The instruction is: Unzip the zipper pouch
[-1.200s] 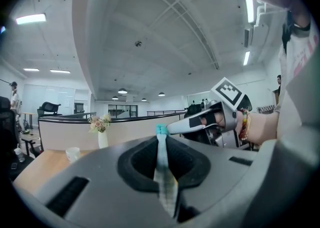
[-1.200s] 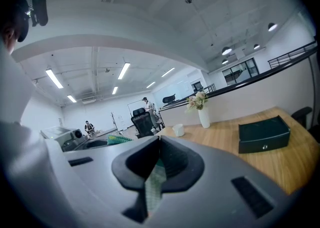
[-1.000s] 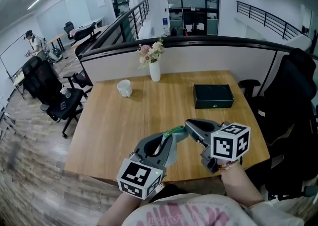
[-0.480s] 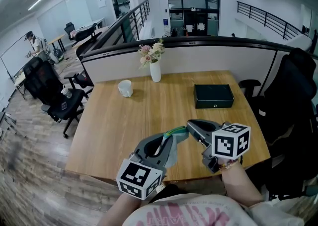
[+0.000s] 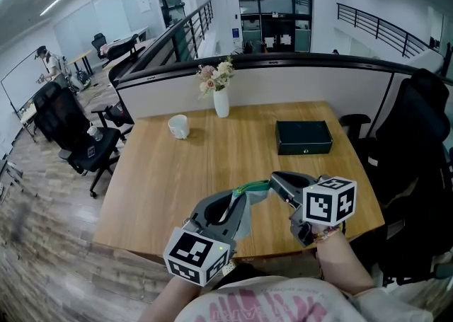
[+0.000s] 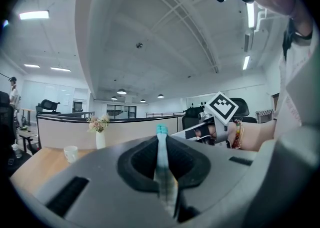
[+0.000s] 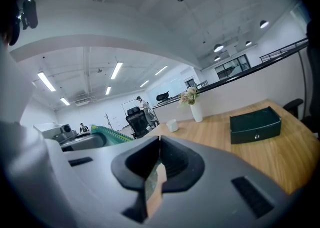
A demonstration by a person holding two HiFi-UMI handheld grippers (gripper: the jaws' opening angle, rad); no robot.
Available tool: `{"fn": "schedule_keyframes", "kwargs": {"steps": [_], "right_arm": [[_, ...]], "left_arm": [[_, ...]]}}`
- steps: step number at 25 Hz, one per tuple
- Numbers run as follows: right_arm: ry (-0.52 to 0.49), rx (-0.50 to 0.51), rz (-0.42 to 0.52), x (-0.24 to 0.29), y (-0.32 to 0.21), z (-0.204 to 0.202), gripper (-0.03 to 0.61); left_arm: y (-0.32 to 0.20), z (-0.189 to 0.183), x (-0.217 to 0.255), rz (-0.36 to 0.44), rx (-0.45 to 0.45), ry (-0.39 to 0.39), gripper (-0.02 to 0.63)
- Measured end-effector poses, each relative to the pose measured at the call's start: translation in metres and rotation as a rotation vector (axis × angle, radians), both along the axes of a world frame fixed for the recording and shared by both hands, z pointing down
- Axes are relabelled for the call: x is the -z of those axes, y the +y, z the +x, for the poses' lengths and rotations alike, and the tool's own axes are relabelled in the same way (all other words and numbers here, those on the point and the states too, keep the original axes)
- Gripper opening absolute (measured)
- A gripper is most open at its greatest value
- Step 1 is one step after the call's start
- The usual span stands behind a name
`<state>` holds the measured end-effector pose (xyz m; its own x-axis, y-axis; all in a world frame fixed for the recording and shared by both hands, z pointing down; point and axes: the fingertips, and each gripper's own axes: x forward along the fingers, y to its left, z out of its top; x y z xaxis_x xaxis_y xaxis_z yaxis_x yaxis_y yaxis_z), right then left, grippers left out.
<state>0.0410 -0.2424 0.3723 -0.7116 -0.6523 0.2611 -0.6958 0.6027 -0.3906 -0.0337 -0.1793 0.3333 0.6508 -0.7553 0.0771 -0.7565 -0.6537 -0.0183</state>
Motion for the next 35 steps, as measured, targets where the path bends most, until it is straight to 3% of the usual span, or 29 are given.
{"fn": "schedule_keyframes", "kwargs": {"steps": [23, 31, 35], "right_arm": [[0.062, -0.081, -0.011, -0.014, -0.007, 0.020, 0.009], [0.050, -0.094, -0.027, -0.017, -0.004, 0.024, 0.011], [-0.013, -0.094, -0.053, -0.020, 0.004, 0.026, 0.020]], "left_arm": [[0.004, -0.007, 0.009, 0.011, -0.007, 0.034, 0.023], [0.006, -0.011, 0.007, 0.005, -0.004, 0.038, 0.023], [0.015, -0.016, 0.005, -0.019, 0.000, 0.069, 0.023]]}}
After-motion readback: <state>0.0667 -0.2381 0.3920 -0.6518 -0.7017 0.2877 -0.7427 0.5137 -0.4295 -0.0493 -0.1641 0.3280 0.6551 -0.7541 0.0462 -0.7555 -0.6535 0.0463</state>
